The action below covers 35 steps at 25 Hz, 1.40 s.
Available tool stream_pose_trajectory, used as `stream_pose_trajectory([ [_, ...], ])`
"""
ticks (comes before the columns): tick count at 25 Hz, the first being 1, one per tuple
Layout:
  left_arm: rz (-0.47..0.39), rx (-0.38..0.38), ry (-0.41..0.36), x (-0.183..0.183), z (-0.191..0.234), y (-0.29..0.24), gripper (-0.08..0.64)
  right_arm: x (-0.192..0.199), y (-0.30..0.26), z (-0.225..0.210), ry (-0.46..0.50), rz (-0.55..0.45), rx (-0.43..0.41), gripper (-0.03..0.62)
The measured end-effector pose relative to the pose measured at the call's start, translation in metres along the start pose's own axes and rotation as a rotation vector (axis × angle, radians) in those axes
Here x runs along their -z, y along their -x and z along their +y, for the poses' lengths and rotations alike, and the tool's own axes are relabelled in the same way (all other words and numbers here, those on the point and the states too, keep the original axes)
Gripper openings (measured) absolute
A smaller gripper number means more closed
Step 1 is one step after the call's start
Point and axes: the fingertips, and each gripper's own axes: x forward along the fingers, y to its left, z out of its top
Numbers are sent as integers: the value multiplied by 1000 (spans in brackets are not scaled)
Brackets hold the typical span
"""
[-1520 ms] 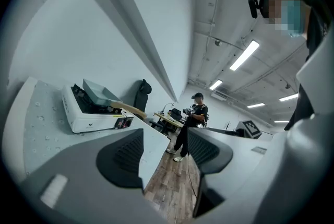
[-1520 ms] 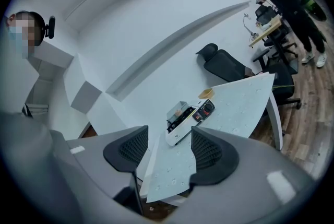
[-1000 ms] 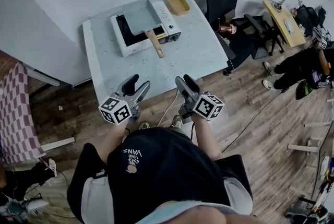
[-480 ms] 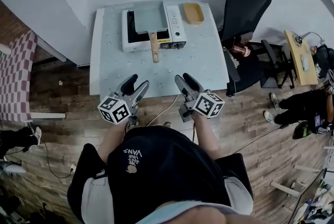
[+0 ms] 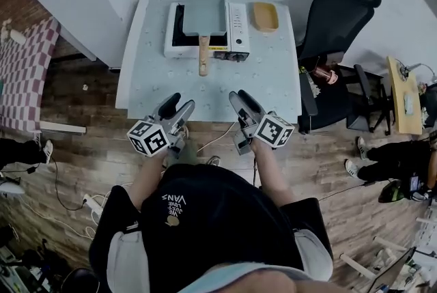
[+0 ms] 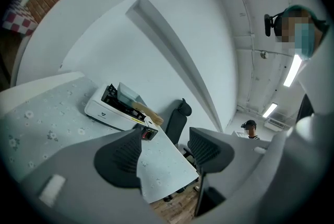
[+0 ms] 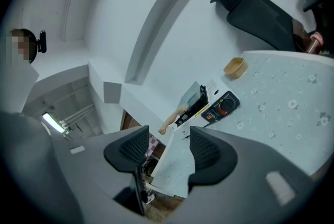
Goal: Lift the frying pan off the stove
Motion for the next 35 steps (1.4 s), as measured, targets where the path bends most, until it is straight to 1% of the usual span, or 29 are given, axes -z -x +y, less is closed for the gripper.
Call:
stream_pose_trajectory([
  [2,-3,13,26,-3,3,-4,271,1,-7,-5,-41,1,-7,239],
  [6,5,75,88,-11,8,-21,284,-3,-27,-9,-117,-8,-29,239],
  [9,26,125,120,-20,12,-41,287,-11,-45,-14,-127,-8,-31,239],
  [11,46,153,143,-25,17,-54,288,-20,-58,-14,-123,-13,-49,239],
  [15,86,207,229,-30,29,-77,298,-35,-86,-20,-164,-15,-89,239],
  [17,126,240,279,-27,33,-85,299,-40,-101,-20,-155,5,-123,239],
  [19,173,267,316,-24,34,-92,298,-43,-115,-26,-142,32,-137,242],
  [23,251,319,369,-21,33,-107,298,-38,-137,-50,-227,93,-92,244],
  [26,278,359,410,-18,33,-118,298,-35,-151,-54,-311,138,-95,244],
  [29,297,378,425,-20,34,-127,298,-35,-164,-51,-374,182,-128,244],
  [33,341,399,421,-18,32,-134,298,-35,-178,-47,-383,243,-157,244],
  [35,352,405,425,-17,33,-138,298,-33,-185,-50,-398,270,-148,244],
])
